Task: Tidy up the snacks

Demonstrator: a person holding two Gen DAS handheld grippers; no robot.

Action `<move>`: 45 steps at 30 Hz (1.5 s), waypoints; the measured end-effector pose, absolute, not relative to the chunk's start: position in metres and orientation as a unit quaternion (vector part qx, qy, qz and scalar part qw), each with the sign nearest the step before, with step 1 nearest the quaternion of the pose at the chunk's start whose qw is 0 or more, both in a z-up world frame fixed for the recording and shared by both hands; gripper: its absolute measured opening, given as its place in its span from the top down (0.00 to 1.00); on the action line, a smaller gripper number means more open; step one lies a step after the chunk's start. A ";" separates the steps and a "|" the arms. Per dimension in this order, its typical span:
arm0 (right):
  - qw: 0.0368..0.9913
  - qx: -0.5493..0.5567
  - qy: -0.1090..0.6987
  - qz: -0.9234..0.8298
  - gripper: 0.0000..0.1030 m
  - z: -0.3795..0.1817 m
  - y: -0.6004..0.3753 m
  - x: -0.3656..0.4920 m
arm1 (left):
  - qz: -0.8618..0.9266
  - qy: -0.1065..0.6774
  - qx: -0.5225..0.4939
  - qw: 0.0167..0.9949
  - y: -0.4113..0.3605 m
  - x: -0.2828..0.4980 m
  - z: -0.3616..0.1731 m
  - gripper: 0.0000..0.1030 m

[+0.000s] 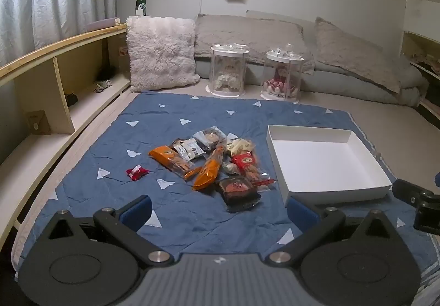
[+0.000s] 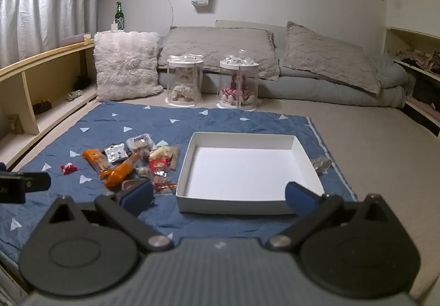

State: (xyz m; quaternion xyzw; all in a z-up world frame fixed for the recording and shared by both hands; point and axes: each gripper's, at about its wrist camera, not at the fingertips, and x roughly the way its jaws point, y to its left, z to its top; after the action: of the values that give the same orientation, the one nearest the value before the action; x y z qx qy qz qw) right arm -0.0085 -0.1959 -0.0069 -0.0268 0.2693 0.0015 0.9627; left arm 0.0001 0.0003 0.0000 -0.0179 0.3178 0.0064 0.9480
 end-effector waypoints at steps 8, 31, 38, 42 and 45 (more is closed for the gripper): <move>0.962 -0.023 0.271 0.004 0.00 -0.007 -0.196 -0.008 | 0.007 0.318 -0.014 0.948 0.000 0.000 0.000 0.00; 0.962 -0.024 0.271 0.003 0.00 -0.007 -0.195 -0.007 | 0.008 0.318 -0.013 0.948 0.000 0.000 0.000 0.00; 0.962 -0.024 0.271 0.003 0.00 -0.007 -0.195 -0.007 | 0.008 0.319 -0.013 0.948 0.000 0.000 0.000 0.00; 0.962 -0.023 0.271 0.003 0.00 -0.007 -0.195 -0.008 | 0.007 0.318 -0.013 0.948 0.000 0.000 0.000 0.00; 0.962 -0.024 0.271 0.003 0.00 -0.005 -0.192 -0.008 | 0.007 0.318 -0.014 0.948 0.000 0.000 0.000 0.00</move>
State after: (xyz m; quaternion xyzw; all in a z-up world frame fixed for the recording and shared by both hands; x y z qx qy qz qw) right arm -0.0078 -0.1920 -0.0052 -0.0238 0.2712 0.0027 0.9622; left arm 0.0000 0.0000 -0.0001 -0.0137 0.3183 0.0068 0.9479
